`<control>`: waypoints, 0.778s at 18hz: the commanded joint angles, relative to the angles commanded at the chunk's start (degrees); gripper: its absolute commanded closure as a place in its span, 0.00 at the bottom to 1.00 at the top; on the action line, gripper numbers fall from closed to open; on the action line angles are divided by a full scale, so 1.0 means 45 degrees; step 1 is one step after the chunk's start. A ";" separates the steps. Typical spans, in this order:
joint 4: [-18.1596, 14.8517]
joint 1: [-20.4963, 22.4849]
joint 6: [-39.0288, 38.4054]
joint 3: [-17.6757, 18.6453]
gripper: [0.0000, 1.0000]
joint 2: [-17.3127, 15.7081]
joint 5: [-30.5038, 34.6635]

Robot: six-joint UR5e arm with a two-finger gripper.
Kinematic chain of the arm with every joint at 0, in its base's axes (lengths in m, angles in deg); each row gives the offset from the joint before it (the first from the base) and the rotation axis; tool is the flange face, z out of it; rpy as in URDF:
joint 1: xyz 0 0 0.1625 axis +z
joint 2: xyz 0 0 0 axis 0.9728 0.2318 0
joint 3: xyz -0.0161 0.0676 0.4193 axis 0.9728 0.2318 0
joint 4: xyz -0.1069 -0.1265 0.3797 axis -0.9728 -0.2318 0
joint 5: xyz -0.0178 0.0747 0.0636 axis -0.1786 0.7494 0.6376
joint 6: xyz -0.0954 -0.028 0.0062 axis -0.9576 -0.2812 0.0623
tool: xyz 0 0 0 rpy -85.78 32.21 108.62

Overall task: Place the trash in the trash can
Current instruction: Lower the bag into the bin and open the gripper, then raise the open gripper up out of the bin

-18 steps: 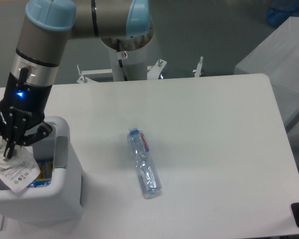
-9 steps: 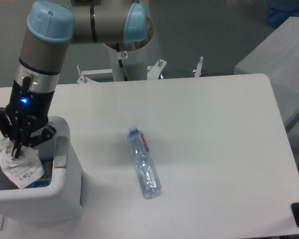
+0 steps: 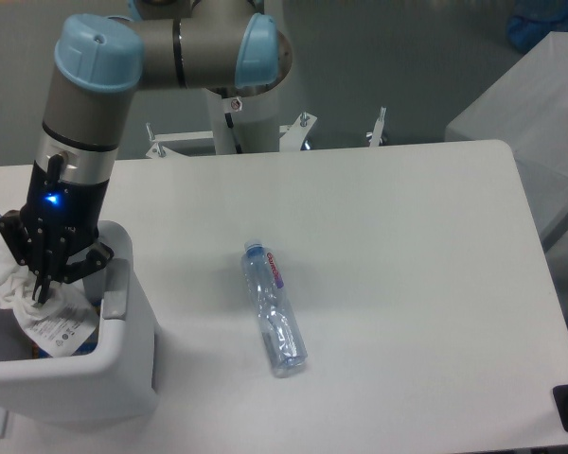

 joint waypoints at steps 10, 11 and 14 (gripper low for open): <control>0.0020 0.0622 0.0550 -0.0490 0.00 -0.0818 0.0765; 0.0039 0.0954 0.0763 -0.0529 0.00 -0.0975 0.0842; 0.0000 0.2067 0.1487 -0.0510 0.00 -0.1211 0.1447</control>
